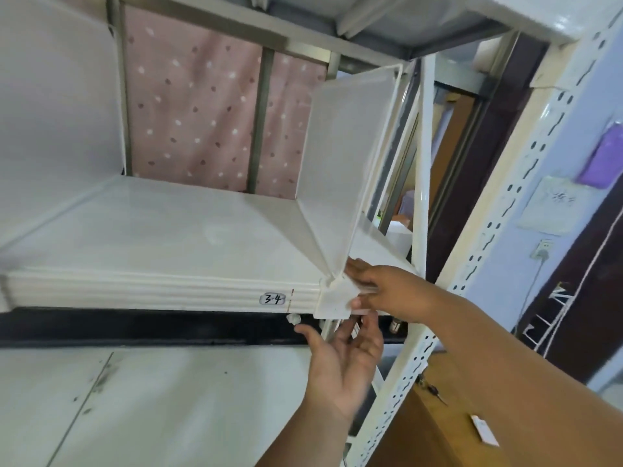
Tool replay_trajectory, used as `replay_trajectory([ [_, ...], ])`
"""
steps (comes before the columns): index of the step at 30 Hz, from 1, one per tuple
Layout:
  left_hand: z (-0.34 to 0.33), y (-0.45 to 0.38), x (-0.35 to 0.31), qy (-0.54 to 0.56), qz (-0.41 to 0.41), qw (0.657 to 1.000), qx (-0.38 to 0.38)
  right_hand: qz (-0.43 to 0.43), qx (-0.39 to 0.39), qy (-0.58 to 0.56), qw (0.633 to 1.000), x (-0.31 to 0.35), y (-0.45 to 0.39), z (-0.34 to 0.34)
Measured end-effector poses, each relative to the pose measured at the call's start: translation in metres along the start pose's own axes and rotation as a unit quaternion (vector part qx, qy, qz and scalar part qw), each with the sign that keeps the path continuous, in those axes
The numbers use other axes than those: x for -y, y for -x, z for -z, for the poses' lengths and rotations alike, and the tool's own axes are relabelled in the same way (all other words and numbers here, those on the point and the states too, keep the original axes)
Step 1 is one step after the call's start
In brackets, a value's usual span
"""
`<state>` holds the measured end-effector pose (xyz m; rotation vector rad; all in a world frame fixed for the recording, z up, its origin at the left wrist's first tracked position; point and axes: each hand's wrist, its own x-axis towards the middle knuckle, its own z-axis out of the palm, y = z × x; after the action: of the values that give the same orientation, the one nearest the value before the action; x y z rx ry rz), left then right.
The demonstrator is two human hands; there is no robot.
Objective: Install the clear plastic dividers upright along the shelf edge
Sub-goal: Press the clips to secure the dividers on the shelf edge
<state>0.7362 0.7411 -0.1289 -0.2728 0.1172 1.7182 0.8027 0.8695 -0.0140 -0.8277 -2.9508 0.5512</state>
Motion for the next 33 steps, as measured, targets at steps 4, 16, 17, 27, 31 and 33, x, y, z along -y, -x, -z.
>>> replay_trajectory([
  [4,-0.002,-0.006,0.003,-0.010,-0.007,1.000,-0.003,-0.004,-0.051,-0.009,0.999,-0.002,0.005,-0.012],
  [16,-0.007,-0.012,0.001,0.025,-0.043,0.999,0.006,-0.007,-0.143,0.058,0.988,0.006,0.013,-0.023],
  [17,-0.007,-0.011,-0.001,0.029,-0.044,0.999,0.014,-0.009,-0.147,0.058,0.987,0.007,0.013,-0.024],
  [27,-0.006,0.003,-0.026,-0.017,0.023,0.998,0.047,-0.025,-0.193,0.066,0.979,0.019,0.016,-0.031],
  [31,-0.011,0.011,-0.033,-0.024,0.032,0.999,0.025,-0.048,-0.201,0.068,0.976,0.026,0.017,-0.032],
  [33,-0.014,0.013,-0.036,-0.022,0.029,0.999,0.001,-0.064,-0.202,0.077,0.974,0.030,0.018,-0.032],
])
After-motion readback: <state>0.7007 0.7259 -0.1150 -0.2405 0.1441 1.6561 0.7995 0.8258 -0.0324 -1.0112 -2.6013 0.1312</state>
